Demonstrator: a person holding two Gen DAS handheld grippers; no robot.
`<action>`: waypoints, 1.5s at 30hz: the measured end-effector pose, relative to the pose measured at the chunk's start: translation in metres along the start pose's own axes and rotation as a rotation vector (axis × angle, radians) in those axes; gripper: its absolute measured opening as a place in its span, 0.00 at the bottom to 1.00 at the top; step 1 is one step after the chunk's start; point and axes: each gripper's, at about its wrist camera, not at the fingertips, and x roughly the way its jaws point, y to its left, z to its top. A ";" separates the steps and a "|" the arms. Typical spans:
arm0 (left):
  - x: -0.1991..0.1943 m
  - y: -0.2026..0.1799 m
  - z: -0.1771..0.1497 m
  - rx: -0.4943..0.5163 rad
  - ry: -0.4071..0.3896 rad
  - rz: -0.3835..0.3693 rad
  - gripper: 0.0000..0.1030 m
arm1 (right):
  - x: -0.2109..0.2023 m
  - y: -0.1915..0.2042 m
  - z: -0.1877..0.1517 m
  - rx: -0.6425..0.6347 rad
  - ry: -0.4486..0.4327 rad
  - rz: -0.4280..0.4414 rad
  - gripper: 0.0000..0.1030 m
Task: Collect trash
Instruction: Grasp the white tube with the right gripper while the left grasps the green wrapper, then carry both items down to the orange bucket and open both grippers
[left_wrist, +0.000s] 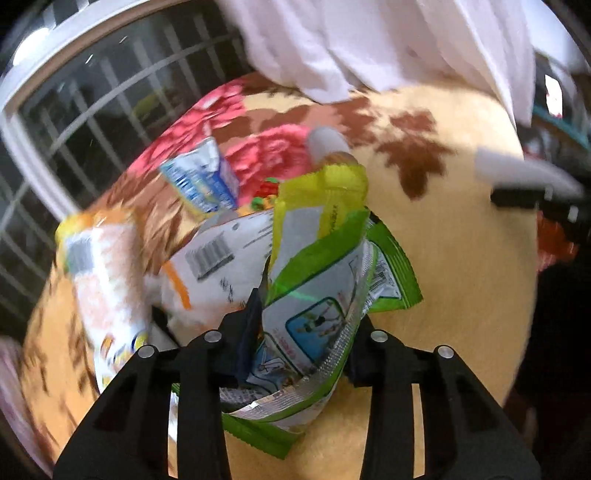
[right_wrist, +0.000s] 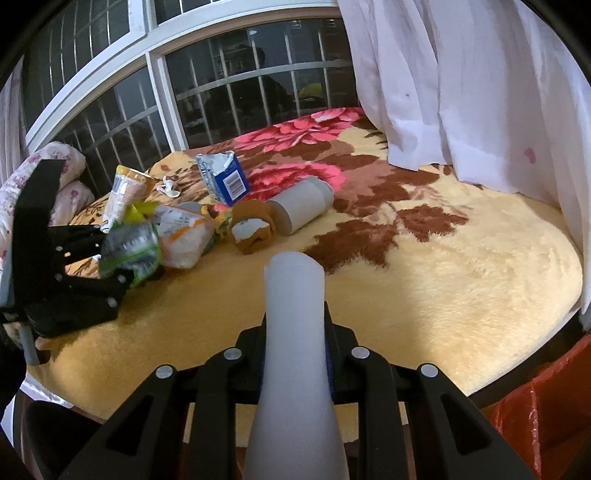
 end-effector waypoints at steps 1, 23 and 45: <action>-0.006 0.002 -0.001 -0.032 -0.004 -0.002 0.31 | -0.001 0.003 0.000 -0.004 0.003 0.011 0.21; -0.134 -0.030 -0.100 -0.495 -0.144 0.011 0.26 | -0.053 0.076 -0.040 -0.188 0.046 0.182 0.21; -0.030 -0.067 -0.241 -0.614 0.311 -0.042 0.26 | 0.055 0.141 -0.197 -0.325 0.585 0.278 0.23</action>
